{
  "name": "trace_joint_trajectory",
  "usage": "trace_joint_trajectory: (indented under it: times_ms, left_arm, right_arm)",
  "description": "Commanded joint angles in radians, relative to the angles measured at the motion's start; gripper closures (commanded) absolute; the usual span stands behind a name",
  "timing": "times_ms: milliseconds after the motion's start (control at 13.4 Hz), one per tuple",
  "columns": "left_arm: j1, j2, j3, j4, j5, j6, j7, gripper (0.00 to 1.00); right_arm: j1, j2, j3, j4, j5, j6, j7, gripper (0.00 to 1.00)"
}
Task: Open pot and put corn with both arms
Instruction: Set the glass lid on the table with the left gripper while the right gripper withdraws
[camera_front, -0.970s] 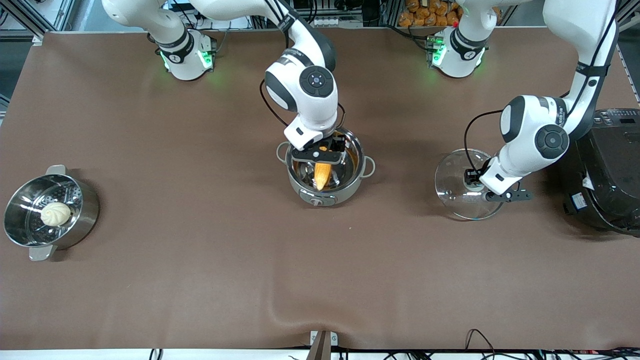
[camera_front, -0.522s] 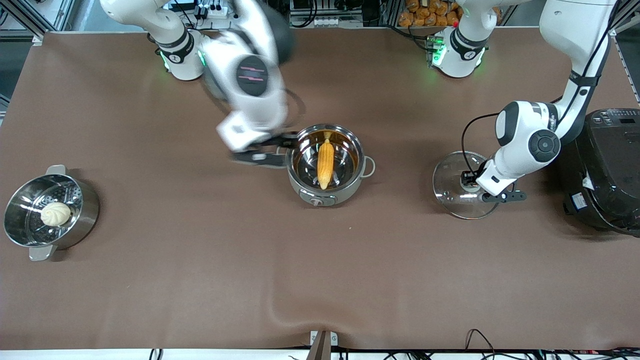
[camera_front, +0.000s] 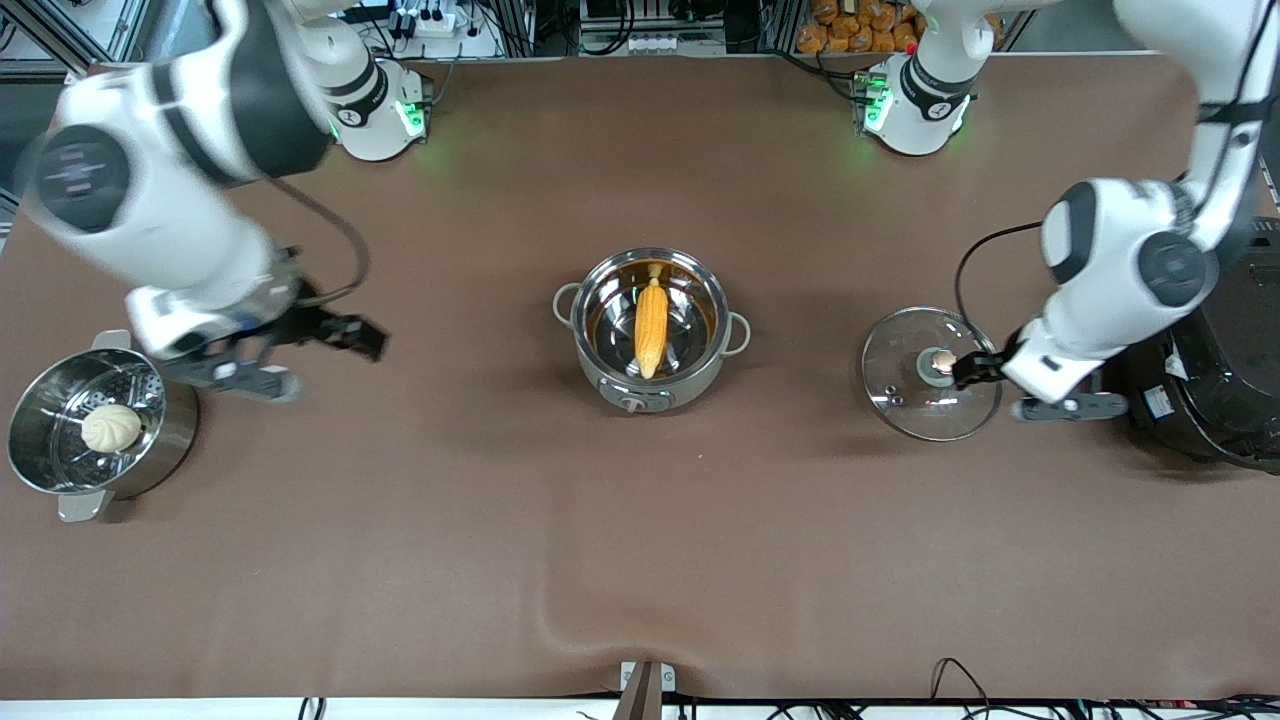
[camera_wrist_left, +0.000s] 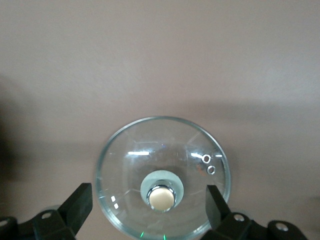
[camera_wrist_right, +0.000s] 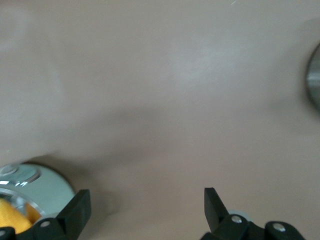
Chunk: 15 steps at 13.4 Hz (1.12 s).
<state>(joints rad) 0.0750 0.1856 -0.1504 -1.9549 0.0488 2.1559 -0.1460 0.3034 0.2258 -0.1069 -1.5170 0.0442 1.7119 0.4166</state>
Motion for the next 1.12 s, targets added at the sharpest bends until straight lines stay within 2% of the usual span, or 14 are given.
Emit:
trace_joint_trajectory:
  times_ms: [0,149,299,448,597,821,1045]
  left_arm:
    - [0.005,-0.009,-0.005,0.242,0.003,-0.271,-0.003,0.00]
    - [0.005,-0.012,-0.006,0.359,0.003,-0.394,0.005,0.00]
    - [0.006,-0.012,-0.008,0.451,0.005,-0.485,0.006,0.00]
    - [0.006,-0.012,-0.011,0.519,0.005,-0.562,0.006,0.00]
    - [0.005,-0.020,-0.018,0.522,0.000,-0.616,0.008,0.00]
    - [0.002,-0.080,-0.017,0.511,-0.012,-0.630,0.013,0.00]
    - [-0.026,-0.093,-0.012,0.513,-0.017,-0.642,0.011,0.00]
  right_arm:
    - [-0.093,-0.078,0.023,-0.037,-0.006,-0.029,-0.152,0.00]
    - [-0.147,-0.088,0.018,0.021,0.005,-0.096,-0.189,0.00]
    - [-0.245,-0.074,0.024,0.172,0.008,-0.234,-0.191,0.00]
    - [-0.250,-0.082,0.026,0.201,0.006,-0.288,-0.187,0.00]
    - [-0.254,-0.091,0.023,0.193,0.002,-0.305,-0.188,0.00]
    - [-0.268,-0.132,0.019,0.123,-0.009,-0.244,-0.197,0.00]
    - [-0.273,-0.210,0.023,-0.027,-0.046,-0.133,-0.254,0.00]
